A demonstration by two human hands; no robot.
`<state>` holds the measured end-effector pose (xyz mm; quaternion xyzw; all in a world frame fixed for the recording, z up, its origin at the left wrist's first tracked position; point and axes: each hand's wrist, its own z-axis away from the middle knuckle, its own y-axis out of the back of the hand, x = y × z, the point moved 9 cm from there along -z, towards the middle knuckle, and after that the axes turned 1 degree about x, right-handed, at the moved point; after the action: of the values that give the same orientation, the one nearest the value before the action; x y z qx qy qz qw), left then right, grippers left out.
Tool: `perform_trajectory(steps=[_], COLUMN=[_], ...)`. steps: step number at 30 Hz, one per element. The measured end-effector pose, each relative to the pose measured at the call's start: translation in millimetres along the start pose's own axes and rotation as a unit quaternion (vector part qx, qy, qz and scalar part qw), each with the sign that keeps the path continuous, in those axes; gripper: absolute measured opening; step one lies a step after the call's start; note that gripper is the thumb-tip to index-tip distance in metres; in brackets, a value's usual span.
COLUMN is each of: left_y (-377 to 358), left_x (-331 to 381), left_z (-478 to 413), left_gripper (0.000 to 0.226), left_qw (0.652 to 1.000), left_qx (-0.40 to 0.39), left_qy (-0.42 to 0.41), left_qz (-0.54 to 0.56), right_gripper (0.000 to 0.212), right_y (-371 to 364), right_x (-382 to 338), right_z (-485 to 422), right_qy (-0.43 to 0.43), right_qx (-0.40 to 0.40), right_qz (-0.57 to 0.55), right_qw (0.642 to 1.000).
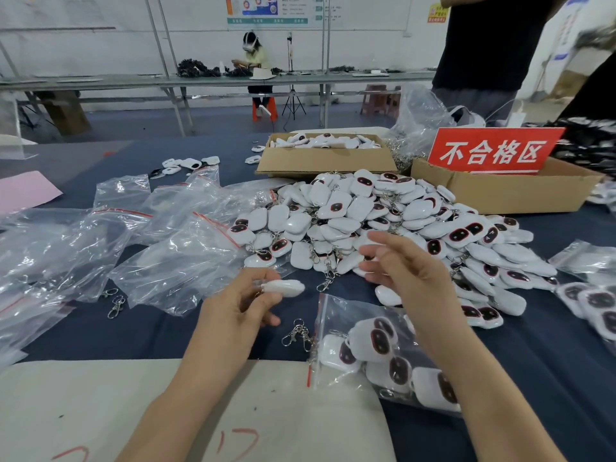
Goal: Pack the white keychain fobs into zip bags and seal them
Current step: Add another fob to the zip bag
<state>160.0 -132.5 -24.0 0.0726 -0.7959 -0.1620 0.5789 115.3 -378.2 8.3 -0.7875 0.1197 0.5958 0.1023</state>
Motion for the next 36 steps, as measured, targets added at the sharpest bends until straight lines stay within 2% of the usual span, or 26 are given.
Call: perform_trajectory(steps=[5,8,11,18,21,26,28,31,33,36], left_y=[-6,-19,-24,-14,-21,-37,-40,-45,-46,-43], left_x=[2,7,6,-3,0,-1,-1,-1,-3,-6], left_z=[2,7,10,8,12,18,18,19,18,17], left_gripper=[0.029,0.022,0.014,0.02,0.036,0.036,0.036,0.031,0.024,0.017], left_qw=[0.99,0.977,0.971,0.994,0.996,0.993,0.993,0.992,0.992,0.993], left_qx=[-0.035,-0.089,-0.101,-0.066,-0.081,-0.112,-0.109,-0.117,-0.11,-0.085], left_qy=[-0.06,-0.094,-0.088,-0.035,-0.02,0.0,0.014,0.037,0.049,0.064], left_qz=[-0.125,-0.171,-0.199,-0.079,-0.042,-0.045,-0.032,-0.016,-0.023,-0.045], right_gripper=[0.031,0.033,0.031,0.031,0.033,0.035,0.029,0.022,0.022,0.025], right_y=[42,50,47,32,30,11,-10,-39,-44,-45], right_x=[12,17,19,18,16,8,10,30,39,40], right_z=[-4,-5,-8,-11,-11,-7,-4,7,11,11], right_qy=[-0.037,-0.047,-0.042,-0.021,-0.011,0.014,0.016,-0.023,-0.044,-0.055], right_qx=[0.106,0.124,0.115,0.066,0.055,0.005,-0.063,-0.17,-0.187,-0.183], right_qz=[-0.044,-0.042,-0.028,0.018,0.029,0.09,0.141,0.251,0.293,0.299], right_qw=[0.993,0.99,0.992,0.997,0.998,0.996,0.988,0.953,0.937,0.935])
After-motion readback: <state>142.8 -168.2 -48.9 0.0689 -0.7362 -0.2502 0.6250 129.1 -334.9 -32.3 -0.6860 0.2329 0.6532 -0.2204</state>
